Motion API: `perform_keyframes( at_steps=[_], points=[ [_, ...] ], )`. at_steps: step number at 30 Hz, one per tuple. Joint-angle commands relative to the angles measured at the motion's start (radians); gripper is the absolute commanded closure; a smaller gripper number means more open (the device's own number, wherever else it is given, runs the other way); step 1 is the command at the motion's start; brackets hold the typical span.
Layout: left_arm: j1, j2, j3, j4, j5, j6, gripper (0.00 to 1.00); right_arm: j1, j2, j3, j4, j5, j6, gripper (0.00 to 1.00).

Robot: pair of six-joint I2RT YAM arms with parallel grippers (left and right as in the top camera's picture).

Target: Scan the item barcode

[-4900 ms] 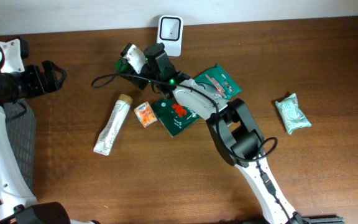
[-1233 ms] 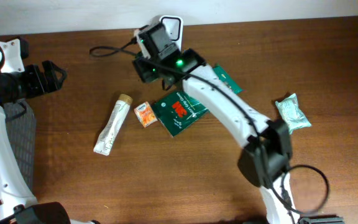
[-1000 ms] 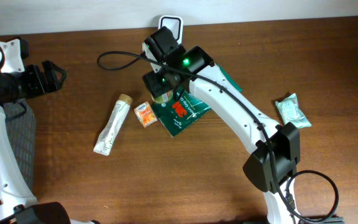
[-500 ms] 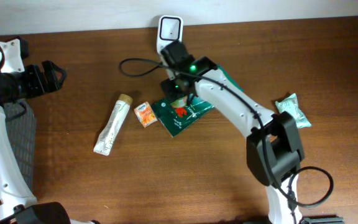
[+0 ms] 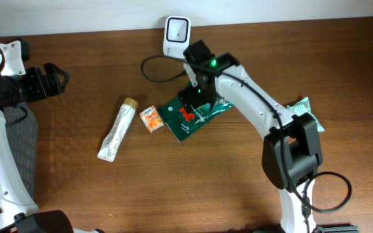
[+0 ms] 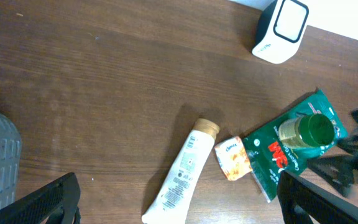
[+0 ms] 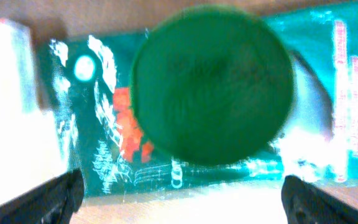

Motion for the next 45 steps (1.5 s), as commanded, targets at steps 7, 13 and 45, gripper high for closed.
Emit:
perform_keyframes(
  at_steps=[7,13,45],
  points=[
    [0.0,-0.013,0.018,-0.002,0.013,-0.013,0.01,0.007,-0.039,0.426,-0.297,-0.01,-0.022,0.02],
    [0.0,-0.013,0.018,-0.002,0.013,-0.013,0.01,0.007,0.006,0.423,-0.165,-0.016,-0.019,0.02],
    [0.0,-0.013,0.018,-0.002,0.013,-0.013,0.01,-0.002,0.309,0.478,-0.259,0.075,0.057,0.4]
  ],
)
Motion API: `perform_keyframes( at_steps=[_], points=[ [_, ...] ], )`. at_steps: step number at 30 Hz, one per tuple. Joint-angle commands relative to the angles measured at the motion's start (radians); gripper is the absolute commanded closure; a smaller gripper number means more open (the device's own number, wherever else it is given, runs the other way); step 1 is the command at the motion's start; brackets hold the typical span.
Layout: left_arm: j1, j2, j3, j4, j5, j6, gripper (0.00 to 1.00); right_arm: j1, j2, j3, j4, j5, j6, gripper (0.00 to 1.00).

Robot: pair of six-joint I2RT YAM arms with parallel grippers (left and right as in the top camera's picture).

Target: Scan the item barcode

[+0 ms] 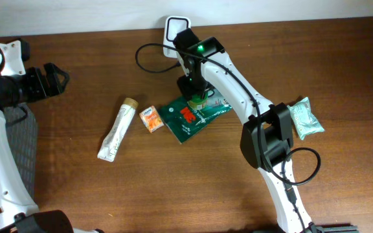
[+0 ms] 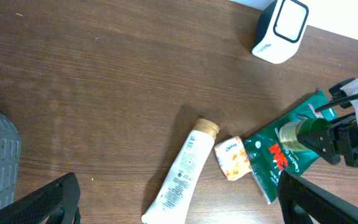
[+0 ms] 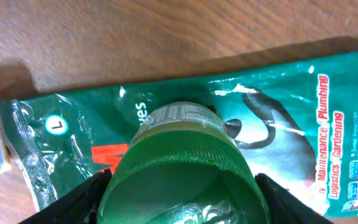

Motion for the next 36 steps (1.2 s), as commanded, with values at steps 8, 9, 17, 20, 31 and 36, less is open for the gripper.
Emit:
perform_keyframes(
  at_steps=[8,9,17,20,31,36],
  points=[
    [0.0,-0.013,0.018,0.0,0.013,-0.013,0.01,-0.001,0.013,0.393,-0.404,-0.058,0.101,0.42],
    [0.0,-0.013,0.018,0.0,0.013,-0.013,0.01,0.0,0.008,0.39,-0.404,-0.117,0.102,0.43],
    [0.0,-0.013,0.018,0.0,0.013,-0.013,0.01,0.0,0.007,0.261,-0.404,-0.223,0.113,0.47],
    [0.0,-0.013,0.018,0.0,0.013,-0.013,0.01,0.0,0.007,0.218,-0.404,-0.263,0.113,0.47],
    [0.0,-0.013,0.018,0.0,0.013,-0.013,0.01,-0.001,-0.108,-0.024,-0.404,-0.336,0.113,0.47],
    [0.0,-0.013,0.018,0.0,0.013,-0.013,0.01,-0.001,-0.202,-0.158,-0.404,-0.385,0.109,0.47]
  ],
)
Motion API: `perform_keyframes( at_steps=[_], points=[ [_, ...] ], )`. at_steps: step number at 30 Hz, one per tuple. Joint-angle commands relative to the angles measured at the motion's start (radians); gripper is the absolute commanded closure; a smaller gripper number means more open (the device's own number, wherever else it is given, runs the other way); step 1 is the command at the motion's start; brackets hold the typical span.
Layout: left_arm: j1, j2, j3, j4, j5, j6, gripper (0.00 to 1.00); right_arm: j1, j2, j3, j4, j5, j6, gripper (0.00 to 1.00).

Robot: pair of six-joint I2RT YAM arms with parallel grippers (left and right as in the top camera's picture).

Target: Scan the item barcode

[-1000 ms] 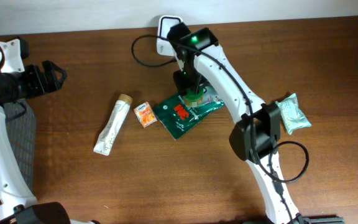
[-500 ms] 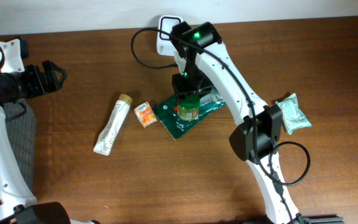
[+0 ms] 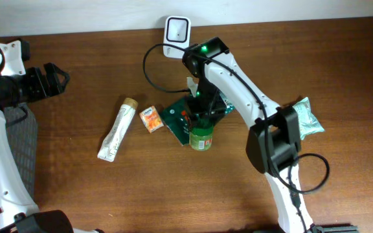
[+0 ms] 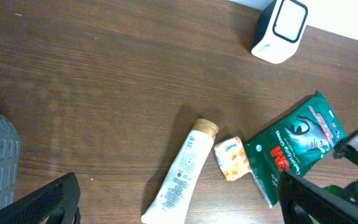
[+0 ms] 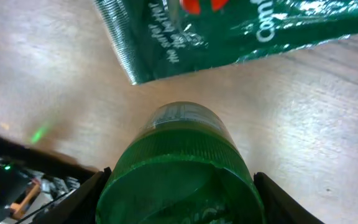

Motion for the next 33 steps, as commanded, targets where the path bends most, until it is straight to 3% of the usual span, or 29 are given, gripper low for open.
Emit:
perform_keyframes(
  at_steps=[1,8,15,18,33],
  points=[
    [0.0,-0.013,0.018,-0.001,0.011,-0.013,0.01,-0.001,-0.116,-0.061,-0.008,-0.051,-0.002,0.48],
    [0.0,-0.013,0.018,0.0,0.011,-0.013,0.01,0.0,-0.172,-0.206,-0.008,-0.119,-0.022,0.47],
    [0.0,-0.013,0.018,0.0,0.011,-0.013,0.01,-0.001,-0.172,-0.215,-0.008,-0.034,-0.047,0.47],
    [0.0,-0.013,0.018,-0.001,0.011,-0.013,0.01,0.0,-0.172,-0.215,-0.008,-0.039,-0.047,0.42],
    [0.0,-0.013,0.018,-0.001,0.011,-0.013,0.01,0.014,-0.173,-0.348,-0.008,-0.069,-0.074,0.42]
  ],
)
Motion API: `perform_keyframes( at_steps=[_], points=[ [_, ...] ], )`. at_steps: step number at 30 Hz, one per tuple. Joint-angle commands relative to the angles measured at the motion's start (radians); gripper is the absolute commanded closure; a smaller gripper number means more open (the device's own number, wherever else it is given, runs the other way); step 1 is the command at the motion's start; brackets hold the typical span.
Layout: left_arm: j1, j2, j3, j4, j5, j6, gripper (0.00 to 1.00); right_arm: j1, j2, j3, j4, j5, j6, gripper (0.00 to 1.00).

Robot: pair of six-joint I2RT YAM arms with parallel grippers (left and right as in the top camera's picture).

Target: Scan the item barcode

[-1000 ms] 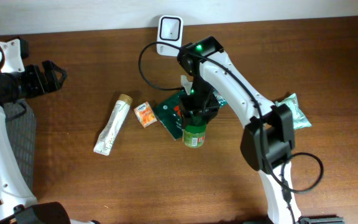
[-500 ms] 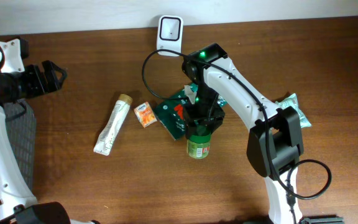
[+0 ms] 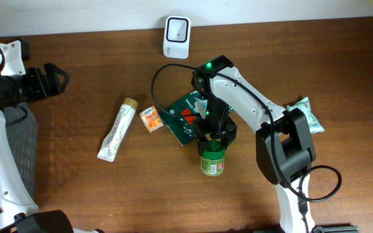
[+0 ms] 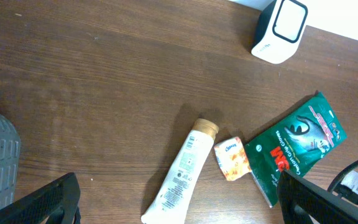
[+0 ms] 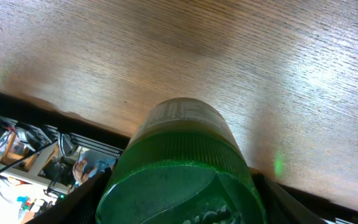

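A green jar [image 3: 212, 160] with a green lid and a pale label [image 5: 179, 121] hangs tilted over the bare wood, in front of the green pouch [image 3: 188, 116]. My right gripper [image 3: 214, 134] is shut on its lid, which fills the right wrist view between the fingers [image 5: 82, 199]. The white barcode scanner [image 3: 176, 30] stands at the table's back edge, well away from the jar. My left gripper [image 3: 52, 80] is open at the far left, high above the table, and holds nothing.
A white tube [image 3: 117, 130] and a small orange packet [image 3: 150, 119] lie left of the pouch. A teal packet [image 3: 306, 115] lies at the right. A grey mesh object [image 3: 17, 136] sits at the left edge. The scanner's black cable [image 3: 155, 90] loops near the pouch.
My right gripper has carried the jar from the pouch's front edge farther toward the table's front and a little right. The left arm has not moved.
My right gripper was open over the jar standing on the green pouch. Then it was shut on the jar's lid, holding it tilted over the pouch near the scanner. Later the jar was off the pouch's front edge, and now it is farther front.
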Motion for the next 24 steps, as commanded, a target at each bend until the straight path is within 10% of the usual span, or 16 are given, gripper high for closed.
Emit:
perform_keyframes(
  at_steps=[1,24],
  points=[
    [0.0,-0.013,0.018,-0.001,0.011,-0.013,0.01,0.008,-0.036,-0.005,-0.005,-0.027,-0.017,0.42],
    [0.0,-0.013,0.018,-0.001,0.011,-0.013,0.01,-0.083,-0.033,0.506,0.286,0.011,-0.013,0.43]
  ],
)
